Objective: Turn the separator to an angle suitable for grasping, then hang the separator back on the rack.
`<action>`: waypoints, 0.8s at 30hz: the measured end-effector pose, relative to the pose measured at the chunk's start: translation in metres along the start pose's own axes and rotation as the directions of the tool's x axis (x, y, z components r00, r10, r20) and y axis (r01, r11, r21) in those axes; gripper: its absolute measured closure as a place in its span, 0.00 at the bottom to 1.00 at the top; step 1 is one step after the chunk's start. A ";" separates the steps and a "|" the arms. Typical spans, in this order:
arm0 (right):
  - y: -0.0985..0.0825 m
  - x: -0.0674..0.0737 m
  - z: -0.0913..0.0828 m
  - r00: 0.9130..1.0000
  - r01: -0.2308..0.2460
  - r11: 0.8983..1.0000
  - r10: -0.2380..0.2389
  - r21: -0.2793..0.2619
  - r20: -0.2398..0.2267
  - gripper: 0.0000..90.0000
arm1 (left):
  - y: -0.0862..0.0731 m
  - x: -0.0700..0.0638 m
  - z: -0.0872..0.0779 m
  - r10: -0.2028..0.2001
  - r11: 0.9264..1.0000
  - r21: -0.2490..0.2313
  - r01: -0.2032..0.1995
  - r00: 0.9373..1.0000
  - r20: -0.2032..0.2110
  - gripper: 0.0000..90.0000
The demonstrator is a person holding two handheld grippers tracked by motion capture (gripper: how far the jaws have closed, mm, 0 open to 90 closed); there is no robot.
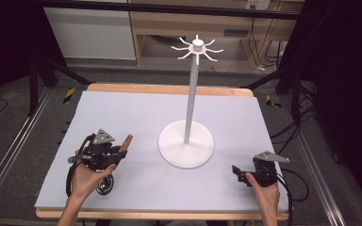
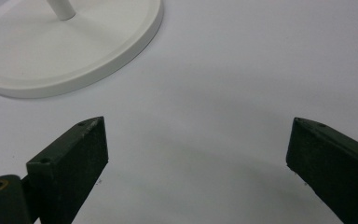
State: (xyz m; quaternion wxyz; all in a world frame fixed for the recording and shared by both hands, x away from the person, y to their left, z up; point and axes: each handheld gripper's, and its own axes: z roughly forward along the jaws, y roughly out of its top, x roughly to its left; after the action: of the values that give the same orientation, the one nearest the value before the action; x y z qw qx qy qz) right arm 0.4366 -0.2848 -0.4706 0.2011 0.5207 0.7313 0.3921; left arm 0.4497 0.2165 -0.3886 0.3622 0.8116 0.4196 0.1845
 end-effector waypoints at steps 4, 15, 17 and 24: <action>-0.001 0.000 0.000 1.000 0.003 1.000 -0.003 -0.003 0.003 0.07 | 0.001 -0.001 -0.007 0.000 0.998 -0.063 0.000 1.000 -0.004 0.75; 0.000 0.001 0.000 1.000 0.004 1.000 -0.004 -0.005 0.001 0.07 | 0.001 0.002 -0.035 -0.047 0.963 -0.266 0.041 0.999 -0.017 0.75; 0.000 0.002 0.000 1.000 0.005 1.000 -0.005 -0.008 0.000 0.07 | 0.001 0.002 -0.040 -0.052 0.953 -0.299 0.045 0.999 -0.015 0.75; 0.000 0.002 0.000 1.000 0.012 1.000 -0.012 -0.006 0.008 0.07 | 0.004 -0.001 -0.059 -0.049 0.923 -0.382 0.043 0.999 -0.006 0.75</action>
State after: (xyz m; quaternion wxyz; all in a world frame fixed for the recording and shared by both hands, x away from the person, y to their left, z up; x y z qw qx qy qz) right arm 0.4366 -0.2831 -0.4704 0.2076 0.5173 0.7325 0.3909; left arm 0.4157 0.2399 -0.3463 0.5141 0.7142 0.3972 0.2603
